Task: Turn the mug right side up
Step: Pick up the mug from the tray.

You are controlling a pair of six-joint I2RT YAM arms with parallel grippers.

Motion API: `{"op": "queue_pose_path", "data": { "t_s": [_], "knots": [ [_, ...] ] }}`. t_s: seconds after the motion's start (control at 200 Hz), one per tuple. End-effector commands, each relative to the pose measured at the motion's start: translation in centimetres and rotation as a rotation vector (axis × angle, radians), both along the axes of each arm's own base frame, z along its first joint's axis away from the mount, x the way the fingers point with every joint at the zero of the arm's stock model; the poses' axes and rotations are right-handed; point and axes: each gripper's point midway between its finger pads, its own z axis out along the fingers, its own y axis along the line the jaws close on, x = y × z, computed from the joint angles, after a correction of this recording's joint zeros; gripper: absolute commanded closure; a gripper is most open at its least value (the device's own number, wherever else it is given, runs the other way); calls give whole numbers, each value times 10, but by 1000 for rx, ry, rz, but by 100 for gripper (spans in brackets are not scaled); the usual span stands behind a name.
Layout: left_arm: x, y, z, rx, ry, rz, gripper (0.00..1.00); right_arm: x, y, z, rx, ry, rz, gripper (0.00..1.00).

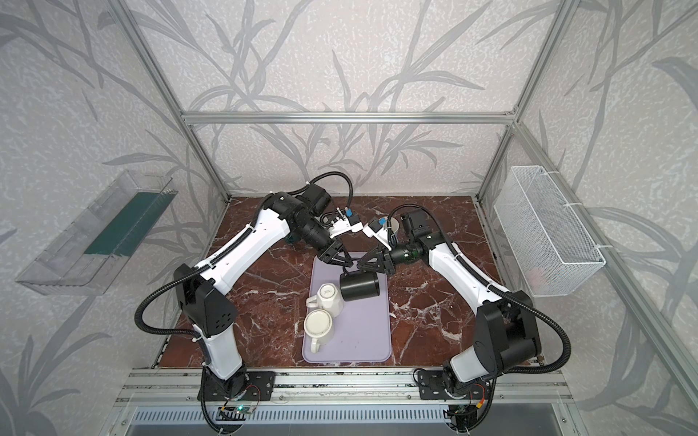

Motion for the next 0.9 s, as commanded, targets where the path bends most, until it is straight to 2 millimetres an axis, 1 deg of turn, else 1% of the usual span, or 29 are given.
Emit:
{"op": "queue_pose_path", "data": {
  "t_s": [0.0,0.14,0.4,0.435,0.49,0.525,0.56,0.605,0.66,0.895],
  "knots": [
    [-24,-1,-8,24,41,-78,64,-9,4,33,132,-55,78,100],
    [-19,-3,-7,25,39,-72,66,-10,4,31,128,-45,80,100],
    [-17,-5,-5,34,40,-82,69,-9,5,24,115,-25,82,100],
    [-18,-6,-6,35,44,-83,71,-9,5,24,116,-23,84,100],
    [-17,-6,-7,41,47,-83,78,-8,5,23,113,-22,82,100],
    [-17,-6,-8,43,48,-84,79,-7,5,22,111,-20,82,100],
    [-16,-6,-9,48,51,-82,83,-7,5,21,108,-20,81,100],
    [-16,-6,-10,50,53,-82,92,-7,5,20,104,-18,79,100],
    [-16,-5,-11,54,49,-79,100,-6,5,19,100,-21,75,100],
    [-5,-2,-17,88,8,-26,100,-3,3,24,98,-43,50,100]
  ]
}}
